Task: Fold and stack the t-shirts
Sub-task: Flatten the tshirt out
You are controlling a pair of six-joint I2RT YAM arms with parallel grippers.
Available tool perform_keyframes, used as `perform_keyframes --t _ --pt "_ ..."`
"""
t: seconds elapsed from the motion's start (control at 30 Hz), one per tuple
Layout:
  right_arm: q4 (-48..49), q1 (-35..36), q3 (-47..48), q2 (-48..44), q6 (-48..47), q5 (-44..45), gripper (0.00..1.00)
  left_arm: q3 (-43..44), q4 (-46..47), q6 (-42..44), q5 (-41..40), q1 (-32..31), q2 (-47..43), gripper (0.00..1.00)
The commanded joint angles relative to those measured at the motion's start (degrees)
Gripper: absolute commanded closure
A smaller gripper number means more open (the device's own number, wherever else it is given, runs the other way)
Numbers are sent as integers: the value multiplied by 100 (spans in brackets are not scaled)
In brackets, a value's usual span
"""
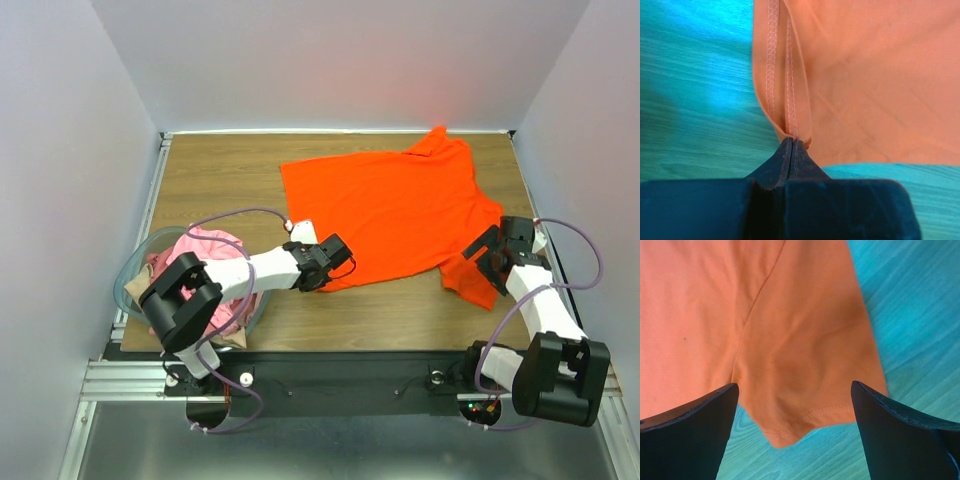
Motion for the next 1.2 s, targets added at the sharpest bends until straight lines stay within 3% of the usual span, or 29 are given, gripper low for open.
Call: perform_keyframes --t 0.0,0.2,0.37,0.57,0.77,0.87,1.07,1.17 --pt "-211 -5 -111 -294 402 371 0 -153 206 97 -210 -63 -485 100" --pt "-492 -5 -419 -689 911 310 2 -355 259 124 -377 -54 -793 100" --pt "-721 -5 -507 -577 1070 -401 5 -461 504 202 -412 -54 -995 100" --pt "-774 -5 -612 -260 1281 -52 6 -486 566 273 -465 -54 -1153 100" --pt "-766 -5 -612 4 1378 328 18 -733 812 317 -421 -10 -1338 100" --pt "-704 -5 -621 144 1387 389 32 -733 839 352 -430 16 -1338 100" --pt "-283 -5 -779 320 1352 39 33 -786 865 343 -430 60 -1338 100" --pt "69 -5 -937 434 1316 -226 39 -803 874 334 -438 69 -1355 100"
